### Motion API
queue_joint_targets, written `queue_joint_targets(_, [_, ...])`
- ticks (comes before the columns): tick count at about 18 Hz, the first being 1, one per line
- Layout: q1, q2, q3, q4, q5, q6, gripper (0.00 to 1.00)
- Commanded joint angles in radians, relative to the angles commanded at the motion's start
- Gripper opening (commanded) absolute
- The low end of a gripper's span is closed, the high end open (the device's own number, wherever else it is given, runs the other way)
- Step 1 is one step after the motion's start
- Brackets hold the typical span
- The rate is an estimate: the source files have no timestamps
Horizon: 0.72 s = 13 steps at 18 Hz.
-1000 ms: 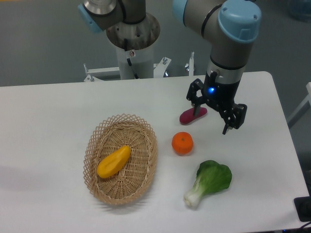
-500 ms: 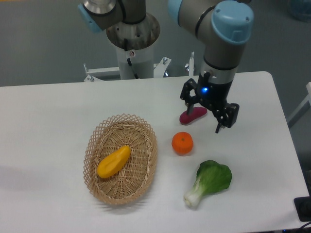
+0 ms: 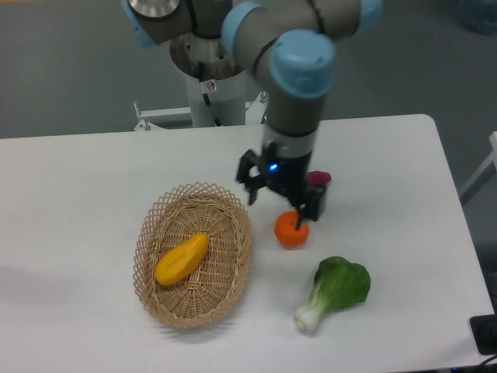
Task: Pick up the mango from the basket
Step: 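Move the open gripper over the wicker basket above the yellow mango, then lower the gripper onto the yellow mango and close on it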
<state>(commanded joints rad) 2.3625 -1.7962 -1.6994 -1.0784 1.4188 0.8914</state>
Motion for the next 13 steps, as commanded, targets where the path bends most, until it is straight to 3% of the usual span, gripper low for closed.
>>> queue_joint_targets(4, [-0.100, -0.066, -0.012, 0.014, 0.106, -0.006, 1.00])
queue_joint_targets(13, [-0.218, -0.164, -0.063, 0.212, 0.147, -0.060, 1.00])
